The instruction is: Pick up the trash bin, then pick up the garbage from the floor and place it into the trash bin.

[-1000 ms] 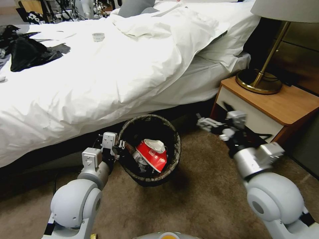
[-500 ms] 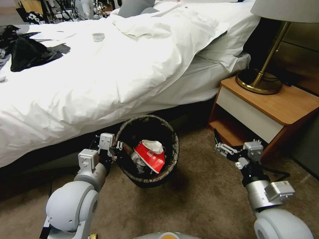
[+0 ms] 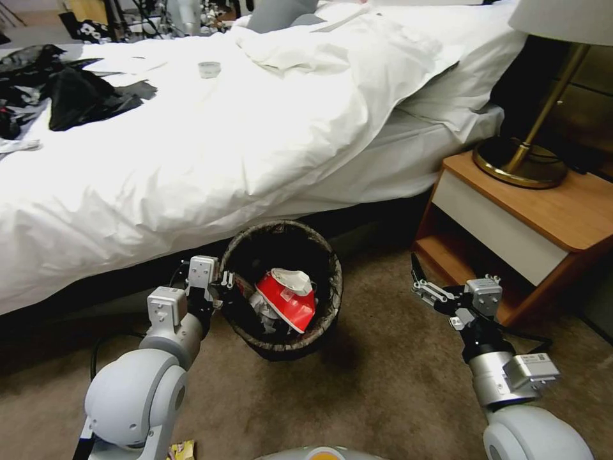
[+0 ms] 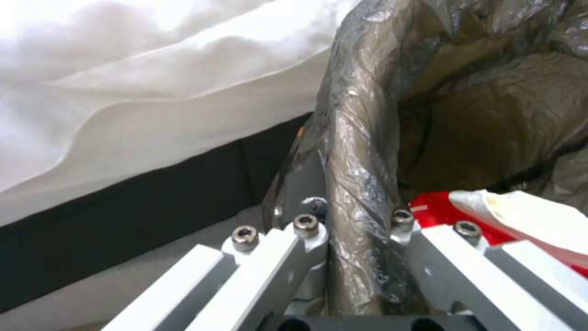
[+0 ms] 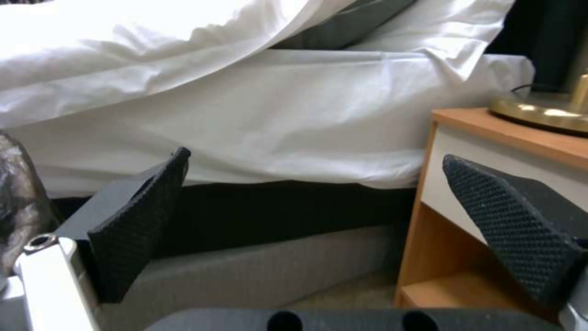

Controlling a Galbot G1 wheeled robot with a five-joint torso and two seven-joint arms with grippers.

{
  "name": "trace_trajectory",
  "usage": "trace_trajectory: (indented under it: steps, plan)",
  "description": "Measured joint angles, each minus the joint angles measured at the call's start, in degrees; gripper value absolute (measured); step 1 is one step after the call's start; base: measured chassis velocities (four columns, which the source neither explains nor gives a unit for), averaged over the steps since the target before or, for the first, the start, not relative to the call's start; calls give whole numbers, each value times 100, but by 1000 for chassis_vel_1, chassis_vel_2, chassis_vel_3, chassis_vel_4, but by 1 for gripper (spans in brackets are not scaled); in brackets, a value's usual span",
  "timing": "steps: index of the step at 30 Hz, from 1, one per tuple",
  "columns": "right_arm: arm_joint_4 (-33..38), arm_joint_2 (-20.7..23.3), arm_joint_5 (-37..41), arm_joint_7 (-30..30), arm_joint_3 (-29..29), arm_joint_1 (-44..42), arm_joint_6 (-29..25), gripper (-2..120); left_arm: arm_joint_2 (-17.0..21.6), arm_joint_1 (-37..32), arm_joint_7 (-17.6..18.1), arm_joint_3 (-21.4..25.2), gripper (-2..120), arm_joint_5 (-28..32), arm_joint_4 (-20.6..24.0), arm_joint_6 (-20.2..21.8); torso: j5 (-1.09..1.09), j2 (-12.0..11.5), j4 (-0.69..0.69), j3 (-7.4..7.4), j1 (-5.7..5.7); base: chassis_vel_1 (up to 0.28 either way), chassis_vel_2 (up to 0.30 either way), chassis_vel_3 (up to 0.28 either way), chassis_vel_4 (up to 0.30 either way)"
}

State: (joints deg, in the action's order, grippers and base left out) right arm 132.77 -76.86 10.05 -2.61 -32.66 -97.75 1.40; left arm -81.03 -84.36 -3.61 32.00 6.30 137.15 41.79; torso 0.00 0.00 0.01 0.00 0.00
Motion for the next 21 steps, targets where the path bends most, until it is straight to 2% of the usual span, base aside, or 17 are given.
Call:
trace_trajectory:
  steps: [21]
  plan:
    - [-120, -23, 52, -6, -140, -120, -45, 100, -35, 13, 5, 32, 2, 14, -60, -15, 0, 0, -1, 1, 0, 66, 71, 64, 62]
